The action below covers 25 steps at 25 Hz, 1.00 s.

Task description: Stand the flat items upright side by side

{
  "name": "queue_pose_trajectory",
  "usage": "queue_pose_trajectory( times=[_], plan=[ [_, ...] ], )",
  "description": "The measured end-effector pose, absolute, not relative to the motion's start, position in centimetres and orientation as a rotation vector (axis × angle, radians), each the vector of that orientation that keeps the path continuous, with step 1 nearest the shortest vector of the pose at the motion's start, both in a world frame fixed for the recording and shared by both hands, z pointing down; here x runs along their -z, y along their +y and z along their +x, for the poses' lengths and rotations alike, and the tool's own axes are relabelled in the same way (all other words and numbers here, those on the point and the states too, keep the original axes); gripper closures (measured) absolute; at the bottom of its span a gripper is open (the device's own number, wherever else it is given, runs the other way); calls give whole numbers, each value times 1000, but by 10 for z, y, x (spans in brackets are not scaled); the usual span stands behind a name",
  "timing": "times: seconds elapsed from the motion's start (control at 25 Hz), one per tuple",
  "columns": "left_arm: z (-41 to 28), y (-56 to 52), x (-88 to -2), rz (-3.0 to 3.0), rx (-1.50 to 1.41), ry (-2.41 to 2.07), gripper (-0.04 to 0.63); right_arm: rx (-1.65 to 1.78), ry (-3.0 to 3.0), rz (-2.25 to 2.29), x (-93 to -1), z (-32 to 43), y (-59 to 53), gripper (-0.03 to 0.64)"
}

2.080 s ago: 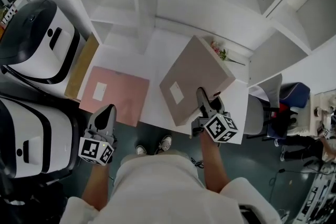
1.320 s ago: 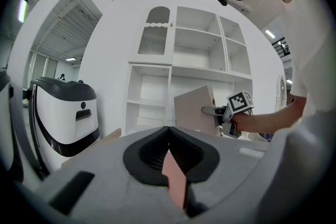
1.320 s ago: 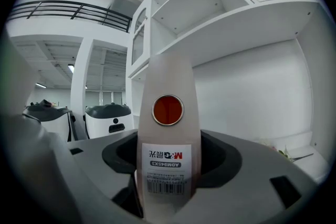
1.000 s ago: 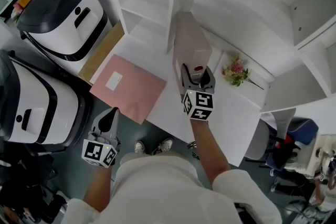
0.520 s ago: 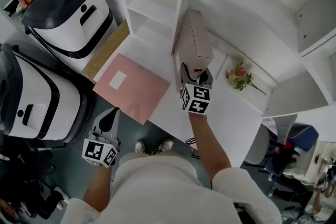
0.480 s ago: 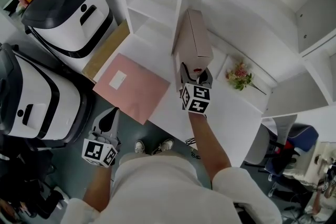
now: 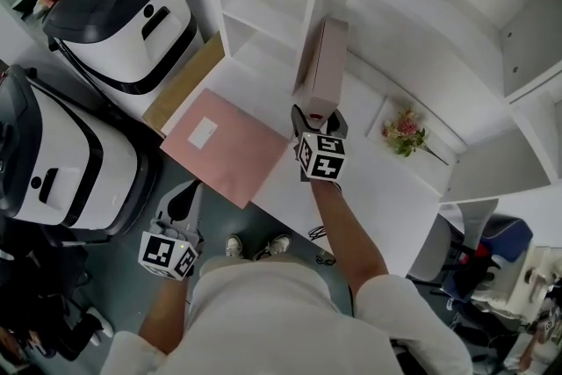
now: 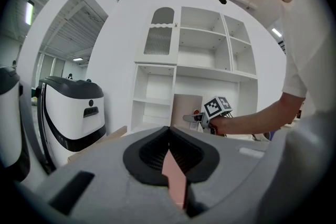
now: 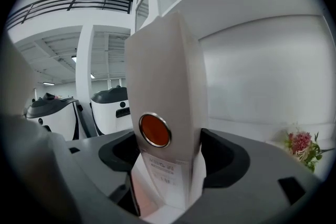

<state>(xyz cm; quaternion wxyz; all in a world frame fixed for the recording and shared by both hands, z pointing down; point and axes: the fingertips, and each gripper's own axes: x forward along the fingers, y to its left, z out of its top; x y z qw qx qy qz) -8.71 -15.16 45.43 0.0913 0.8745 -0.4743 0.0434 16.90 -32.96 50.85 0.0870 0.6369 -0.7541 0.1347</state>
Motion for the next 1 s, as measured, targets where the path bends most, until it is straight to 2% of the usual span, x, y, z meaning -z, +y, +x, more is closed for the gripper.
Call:
queue_pose_trajectory(
  times=[0.48, 0.68, 1.0],
  plan=[
    [-106, -141, -459, 2544, -146, -1471, 580, -405, -2260, 1799, -510, 164, -382, 259],
    [-112, -136, -464, 2517, -149, -1485, 580, -369, -2278, 1695, -511, 155, -394, 289],
    [-106, -138, -466, 2530, -156, -1468, 580, -381, -2282, 1652, -514, 166, -416, 296]
  ],
)
